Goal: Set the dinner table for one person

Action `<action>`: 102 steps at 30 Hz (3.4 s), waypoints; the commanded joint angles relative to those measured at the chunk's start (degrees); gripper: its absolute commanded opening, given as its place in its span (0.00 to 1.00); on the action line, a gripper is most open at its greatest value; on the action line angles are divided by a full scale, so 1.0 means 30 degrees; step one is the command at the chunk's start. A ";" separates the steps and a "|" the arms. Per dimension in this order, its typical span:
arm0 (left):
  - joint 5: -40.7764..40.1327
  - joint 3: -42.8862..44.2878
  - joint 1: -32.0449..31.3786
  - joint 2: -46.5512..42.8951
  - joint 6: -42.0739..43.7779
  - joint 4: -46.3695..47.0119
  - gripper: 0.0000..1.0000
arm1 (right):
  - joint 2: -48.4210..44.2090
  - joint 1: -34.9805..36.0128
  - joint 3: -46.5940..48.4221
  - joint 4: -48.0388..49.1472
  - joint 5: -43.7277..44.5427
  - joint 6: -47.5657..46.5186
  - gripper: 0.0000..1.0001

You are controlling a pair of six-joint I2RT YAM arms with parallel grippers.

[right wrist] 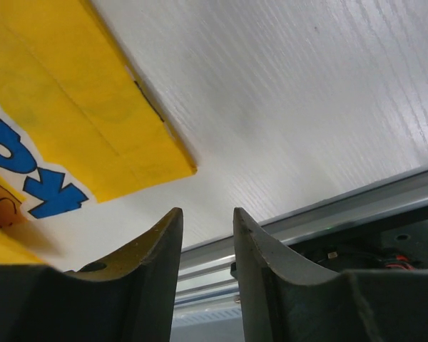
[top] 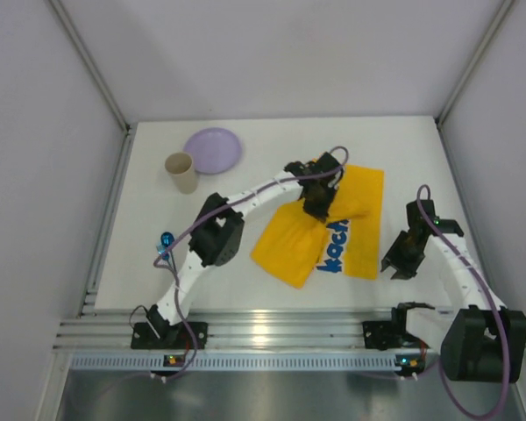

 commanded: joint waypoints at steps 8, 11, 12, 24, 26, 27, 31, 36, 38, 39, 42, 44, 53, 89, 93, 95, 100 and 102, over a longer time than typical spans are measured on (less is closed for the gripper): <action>-0.0187 -0.5440 1.1794 -0.8672 -0.2729 -0.1621 0.99 | 0.0066 -0.0177 0.0812 0.1539 -0.0914 0.0044 0.51; -0.1597 -0.6524 1.3202 -0.9434 -0.3050 -0.3088 0.99 | 0.0271 -0.0031 0.1134 0.1774 -0.1031 -0.0072 0.60; -0.1656 -0.7049 1.3263 -0.9755 -0.3022 -0.3089 0.99 | 0.0359 0.0144 0.1280 0.1920 -0.1147 -0.0102 0.62; -0.1247 -0.8927 0.9374 -1.1343 -0.2230 -0.1421 0.99 | 0.3403 0.5649 0.2452 0.6107 -0.3521 0.0044 0.72; -0.0545 -0.9133 0.8959 -1.0435 -0.2318 -0.0310 0.99 | 0.4750 0.6730 0.2803 0.6925 -0.3347 0.0103 0.68; -0.0224 -0.9134 0.8928 -0.9794 -0.2492 0.0129 0.99 | 0.5190 0.6969 0.2863 0.7221 -0.3346 0.0161 0.66; 0.0804 -0.8492 0.8928 -0.7771 -0.2553 0.2241 0.99 | 0.7968 0.7265 0.3740 0.8131 -0.3580 0.0309 0.39; 0.1535 -0.5622 0.8928 -0.4230 -0.2464 0.2448 0.97 | 0.9879 0.7470 0.5791 0.8103 -0.2732 -0.0335 0.14; 0.1916 -0.5007 0.8928 -0.3289 -0.2727 0.2826 0.96 | 1.0816 0.7499 0.6231 0.8132 -0.2585 -0.0599 0.07; 0.2034 -0.4916 0.8899 -0.3052 -0.2816 0.2974 0.96 | 1.1341 0.7470 0.6262 0.8132 -0.2439 -0.0687 0.01; 0.1454 -0.4769 0.8928 -0.2378 -0.3138 0.2976 0.95 | 1.2134 0.7470 0.5883 0.8073 -0.1824 -0.0747 0.00; 0.0983 -0.4943 0.8928 -0.2200 -0.3226 0.2771 0.95 | 1.2342 0.7441 0.5239 0.8015 -0.1269 -0.0747 0.00; -0.1331 -0.7110 0.9921 -0.2844 -0.2934 0.2507 0.94 | 1.1407 0.4809 0.2661 0.7459 -0.0007 -0.1185 0.00; -0.5345 -0.7883 0.8752 -0.8264 -0.5894 -0.3669 0.99 | 0.9504 0.0263 0.7315 0.5322 -0.2146 -0.3559 0.59; -0.6780 -0.3926 0.8225 -0.8761 -0.5162 -0.5810 0.99 | 0.7020 0.0438 0.8399 0.3770 -0.1618 -0.3237 0.82; -0.8005 -0.2167 0.7932 -0.9315 -0.5014 -0.6661 0.99 | 0.6078 0.0643 0.8810 0.2920 -0.1355 -0.3149 0.86; -1.0532 -0.5531 0.7754 -1.3030 -0.4256 -0.2845 0.99 | 0.3205 0.1754 0.8841 0.2126 -0.1265 -0.3149 0.99; -0.9603 -0.9117 0.8600 -1.5931 -0.5911 0.1468 0.99 | 0.2561 0.2339 0.8782 0.2620 -0.1762 -0.3266 1.00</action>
